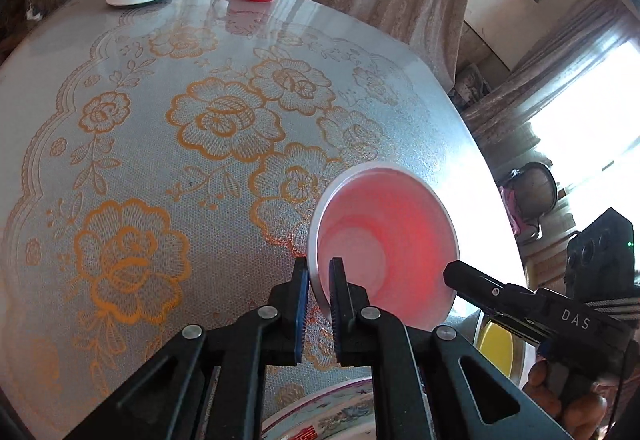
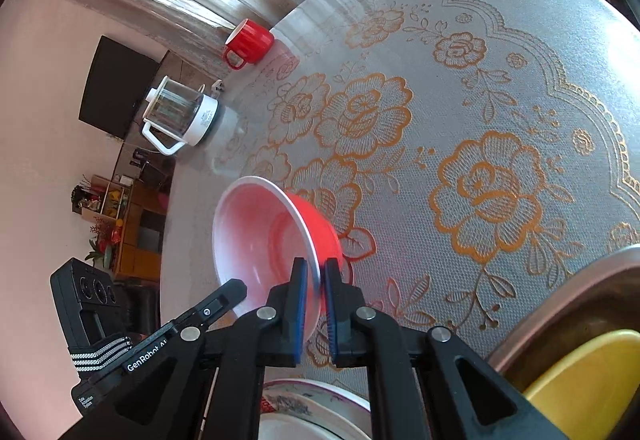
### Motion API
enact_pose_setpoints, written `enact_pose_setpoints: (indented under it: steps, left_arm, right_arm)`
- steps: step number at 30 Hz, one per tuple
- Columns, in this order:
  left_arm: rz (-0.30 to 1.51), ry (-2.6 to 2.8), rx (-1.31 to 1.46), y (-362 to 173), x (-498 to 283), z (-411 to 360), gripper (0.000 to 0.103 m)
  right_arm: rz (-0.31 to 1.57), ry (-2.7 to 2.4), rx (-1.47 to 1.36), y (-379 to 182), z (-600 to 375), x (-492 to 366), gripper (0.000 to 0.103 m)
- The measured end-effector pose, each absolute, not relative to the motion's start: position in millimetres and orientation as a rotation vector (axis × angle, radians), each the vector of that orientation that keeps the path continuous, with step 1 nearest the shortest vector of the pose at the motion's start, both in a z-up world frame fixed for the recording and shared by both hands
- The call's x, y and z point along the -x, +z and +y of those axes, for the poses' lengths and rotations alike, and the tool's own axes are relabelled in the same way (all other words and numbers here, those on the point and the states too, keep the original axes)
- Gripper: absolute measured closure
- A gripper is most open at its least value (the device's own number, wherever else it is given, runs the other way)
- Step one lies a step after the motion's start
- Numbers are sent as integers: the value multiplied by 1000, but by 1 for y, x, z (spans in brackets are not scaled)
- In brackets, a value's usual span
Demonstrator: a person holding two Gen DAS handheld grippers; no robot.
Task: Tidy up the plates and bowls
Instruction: 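Lift the red bowl and carry it over the steel bowl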
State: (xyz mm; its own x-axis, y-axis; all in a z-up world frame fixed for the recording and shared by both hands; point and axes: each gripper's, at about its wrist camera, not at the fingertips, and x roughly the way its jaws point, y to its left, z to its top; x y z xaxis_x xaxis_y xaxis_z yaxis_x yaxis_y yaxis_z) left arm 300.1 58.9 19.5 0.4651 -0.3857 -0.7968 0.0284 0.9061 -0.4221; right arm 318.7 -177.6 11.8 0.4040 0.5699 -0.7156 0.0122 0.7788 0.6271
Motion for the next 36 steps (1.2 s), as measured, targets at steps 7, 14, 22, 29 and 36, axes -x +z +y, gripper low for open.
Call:
enact_pose_setpoints:
  steps: [7, 14, 22, 29, 36]
  left_arm:
    - [1044, -263, 330, 14, -307, 50, 81]
    - [1048, -228, 325, 8, -300, 53, 92]
    - [1000, -194, 312, 20, -282, 52, 95]
    - [910, -184, 282, 44, -256, 46, 94]
    - [843, -194, 268, 66, -226, 37, 94]
  right_arm:
    - [1145, 355, -616, -1, -183, -307, 88]
    - [1133, 363, -603, -2, -183, -302, 88]
    - [1093, 349, -601, 4, -183, -294, 95]
    - [1036, 369, -600, 23, -186, -281, 95]
    - [979, 396, -561, 40, -191, -259, 95]
